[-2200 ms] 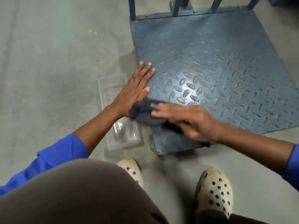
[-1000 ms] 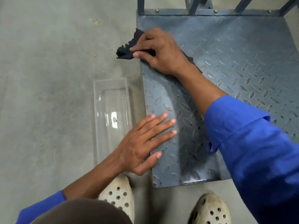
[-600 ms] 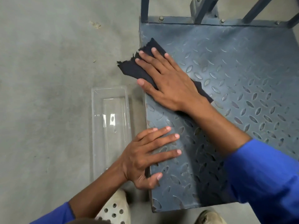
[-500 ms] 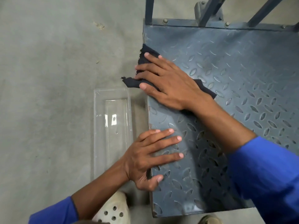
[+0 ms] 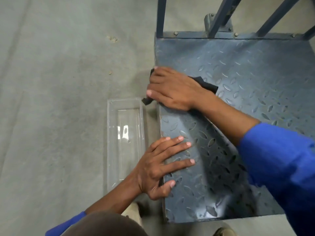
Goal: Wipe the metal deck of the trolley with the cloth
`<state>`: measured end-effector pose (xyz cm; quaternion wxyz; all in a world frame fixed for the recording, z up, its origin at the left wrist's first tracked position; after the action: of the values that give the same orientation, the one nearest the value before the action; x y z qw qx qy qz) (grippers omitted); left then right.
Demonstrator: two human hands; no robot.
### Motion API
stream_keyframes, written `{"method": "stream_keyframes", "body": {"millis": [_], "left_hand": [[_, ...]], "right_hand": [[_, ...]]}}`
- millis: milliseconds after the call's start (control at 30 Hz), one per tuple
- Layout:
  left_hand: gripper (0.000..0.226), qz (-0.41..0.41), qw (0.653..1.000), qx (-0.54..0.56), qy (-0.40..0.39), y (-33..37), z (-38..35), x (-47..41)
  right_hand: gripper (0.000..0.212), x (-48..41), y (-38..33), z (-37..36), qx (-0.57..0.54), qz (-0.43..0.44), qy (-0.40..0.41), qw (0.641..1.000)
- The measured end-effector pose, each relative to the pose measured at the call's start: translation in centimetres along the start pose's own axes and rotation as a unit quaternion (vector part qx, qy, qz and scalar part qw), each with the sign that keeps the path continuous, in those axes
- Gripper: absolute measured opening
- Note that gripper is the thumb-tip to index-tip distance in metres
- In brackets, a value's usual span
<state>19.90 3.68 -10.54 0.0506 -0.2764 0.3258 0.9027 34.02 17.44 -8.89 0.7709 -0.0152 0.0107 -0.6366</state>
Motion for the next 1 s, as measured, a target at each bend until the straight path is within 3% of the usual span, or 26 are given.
{"method": "stream_keyframes", "body": {"millis": [100, 333, 533, 600, 767, 1000], "left_hand": [[0.063, -0.003, 1.000, 0.002, 0.013, 0.0, -0.1, -0.1], [0.062, -0.010, 1.000, -0.004, 0.010, 0.0, -0.1, -0.2], [0.059, 0.011, 0.999, 0.026, 0.046, -0.5, -0.3, 0.3], [0.060, 0.016, 0.998, 0.025, 0.050, -0.6, -0.3, 0.3], [0.061, -0.004, 1.000, 0.004, 0.005, -0.1, 0.1, 0.1], [0.061, 0.020, 0.999, 0.020, 0.022, -0.3, 0.0, 0.4]], "right_hand": [[0.051, 1.0, -0.8, -0.4, -0.006, 0.027, -0.024, 0.999], [0.055, -6.7, 7.4, 0.9, 0.028, -0.060, -0.035, 0.997], [0.042, -1.2, 0.4, -0.4, 0.001, 0.011, -0.022, 1.000], [0.041, -2.4, 1.0, -0.1, -0.004, 0.023, -0.039, 0.999], [0.049, -7.4, 7.0, 0.7, 0.031, -0.044, -0.059, 0.997], [0.059, 0.3, 3.7, 1.1, -0.074, -0.090, 0.011, 0.993]]}}
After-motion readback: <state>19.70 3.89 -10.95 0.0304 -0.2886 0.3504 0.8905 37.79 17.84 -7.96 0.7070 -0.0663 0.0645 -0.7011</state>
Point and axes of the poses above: each hand's wrist, its own x-axis away from the middle knuckle, its own z-axis out of the back of the hand, y = z × x, the point moved 10 cm from there along -x, towards the middle knuckle, and after that the axes turned 4 degrees about y, right-handed, at the moved point
